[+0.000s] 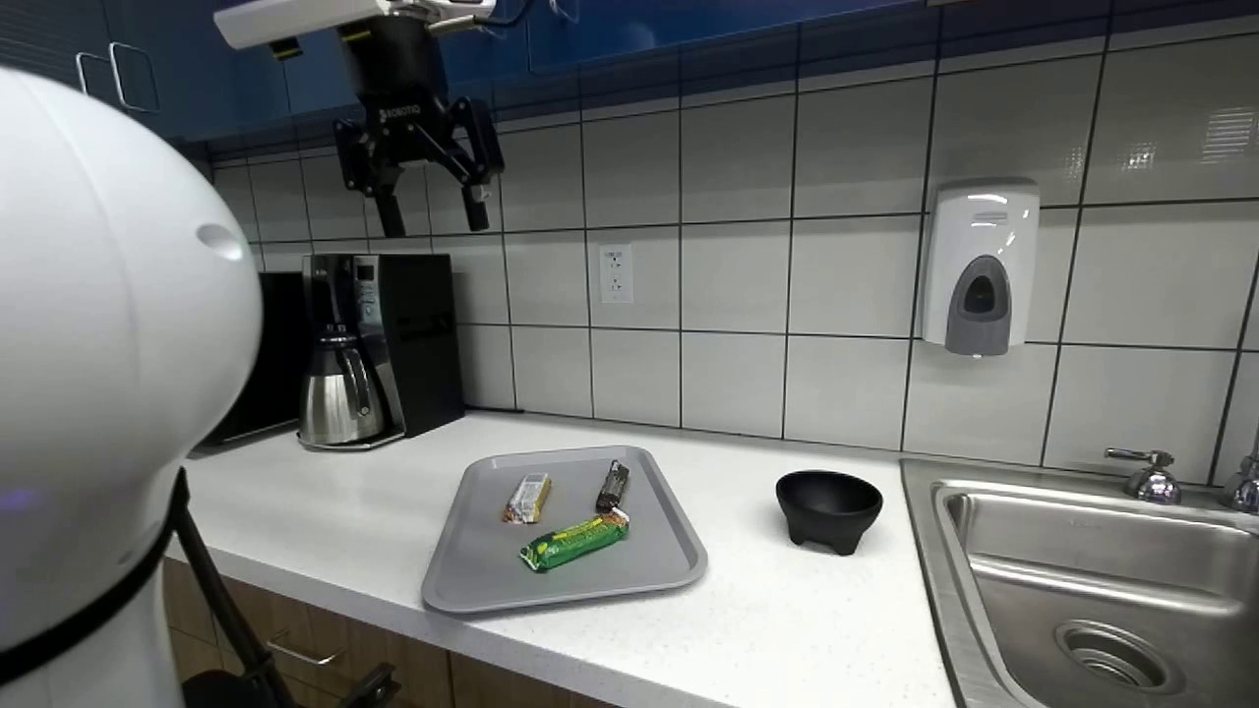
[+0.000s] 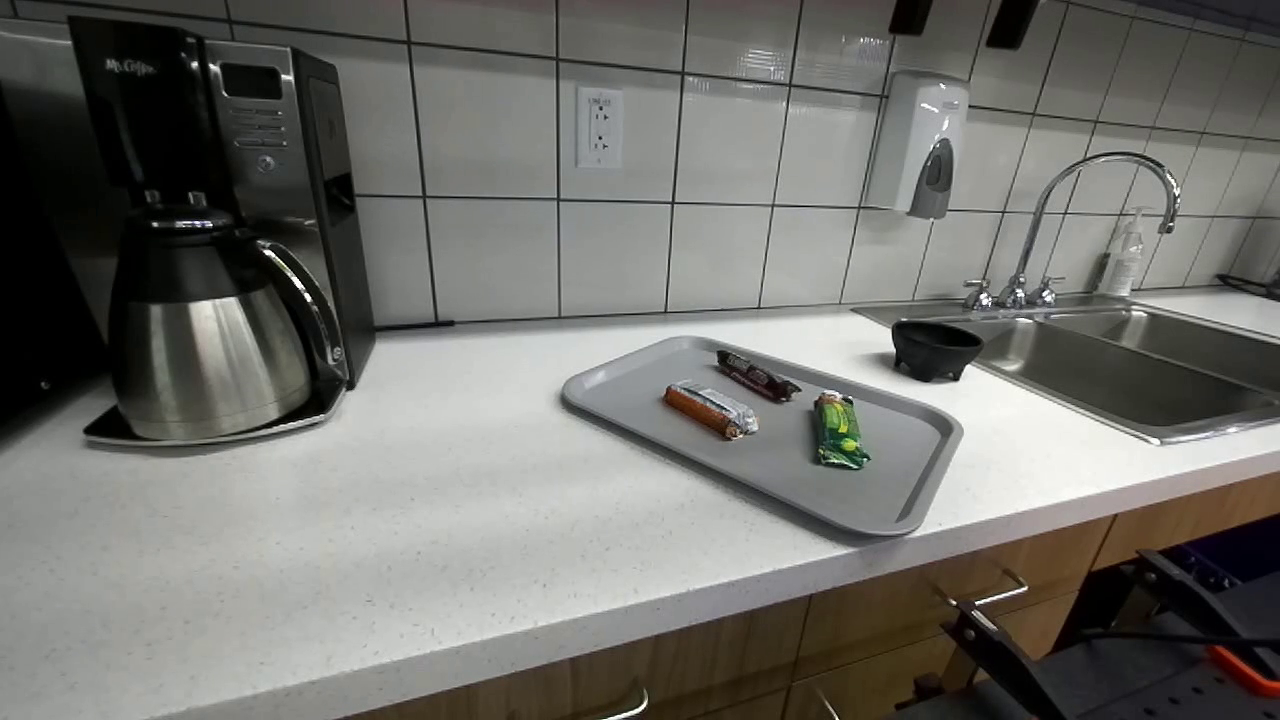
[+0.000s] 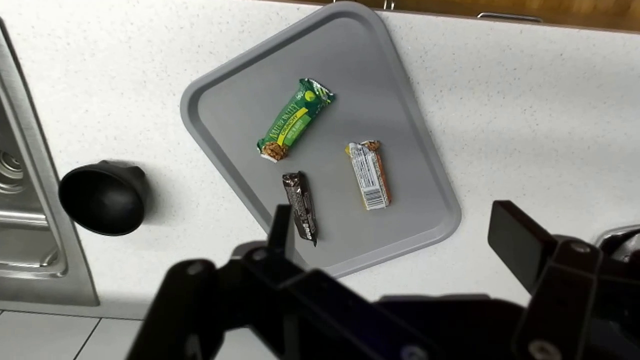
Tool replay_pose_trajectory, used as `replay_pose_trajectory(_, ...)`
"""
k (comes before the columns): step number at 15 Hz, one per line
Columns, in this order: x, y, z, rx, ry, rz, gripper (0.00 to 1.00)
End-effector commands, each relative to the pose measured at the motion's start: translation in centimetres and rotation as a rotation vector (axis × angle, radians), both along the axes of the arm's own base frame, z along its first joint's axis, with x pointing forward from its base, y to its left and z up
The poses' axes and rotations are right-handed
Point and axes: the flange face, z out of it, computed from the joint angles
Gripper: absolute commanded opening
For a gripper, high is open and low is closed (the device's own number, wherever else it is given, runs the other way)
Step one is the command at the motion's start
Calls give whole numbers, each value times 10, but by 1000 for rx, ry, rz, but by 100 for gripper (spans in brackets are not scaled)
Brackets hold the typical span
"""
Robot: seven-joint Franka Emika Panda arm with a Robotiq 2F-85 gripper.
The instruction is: Remove the items from the grey tray and put them on the counter
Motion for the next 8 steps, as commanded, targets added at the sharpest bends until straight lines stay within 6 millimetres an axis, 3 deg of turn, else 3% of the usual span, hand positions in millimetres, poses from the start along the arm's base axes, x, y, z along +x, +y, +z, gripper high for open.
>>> replay_pose_trajectory(1, 5, -5, -17, 12, -34, -2, 100)
replay_pose_trajectory(8, 26, -4, -57, 29, -34, 7, 100)
